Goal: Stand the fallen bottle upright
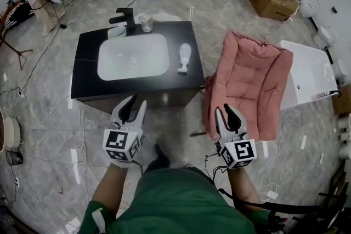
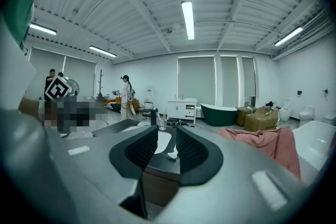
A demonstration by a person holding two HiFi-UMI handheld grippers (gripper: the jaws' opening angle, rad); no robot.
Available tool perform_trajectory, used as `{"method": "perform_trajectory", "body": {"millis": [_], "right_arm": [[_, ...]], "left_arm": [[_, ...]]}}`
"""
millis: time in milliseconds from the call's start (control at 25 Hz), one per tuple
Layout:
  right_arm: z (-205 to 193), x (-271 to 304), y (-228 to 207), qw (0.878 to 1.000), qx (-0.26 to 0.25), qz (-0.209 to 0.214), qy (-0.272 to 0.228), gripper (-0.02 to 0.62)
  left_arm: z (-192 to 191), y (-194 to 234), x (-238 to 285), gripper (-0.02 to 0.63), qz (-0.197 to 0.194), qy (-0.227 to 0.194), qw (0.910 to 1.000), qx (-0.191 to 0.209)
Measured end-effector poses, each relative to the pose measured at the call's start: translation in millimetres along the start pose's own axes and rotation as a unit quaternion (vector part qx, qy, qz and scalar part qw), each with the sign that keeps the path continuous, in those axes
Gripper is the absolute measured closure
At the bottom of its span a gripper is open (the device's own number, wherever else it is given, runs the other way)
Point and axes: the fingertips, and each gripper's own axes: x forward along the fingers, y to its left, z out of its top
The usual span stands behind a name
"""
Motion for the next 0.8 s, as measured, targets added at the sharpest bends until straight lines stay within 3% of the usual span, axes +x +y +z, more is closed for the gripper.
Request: {"method": "perform_trajectory", "body": {"millis": [400,800], "right_arm": [[-17.3,64.8,1.3,0.999,-0.014,-0.001,0.043,0.502],[-29.9,149.7,-34.2,0.997,-0.014,0.047,0.067,0.502]], "left_arm": [[-6.8,45.4,34.1,0.480,-0.007,0.019,0.9997,-0.011],[-2.8,65.6,90.8,0.480,0.021,0.039,0.9990,-0.002]]}}
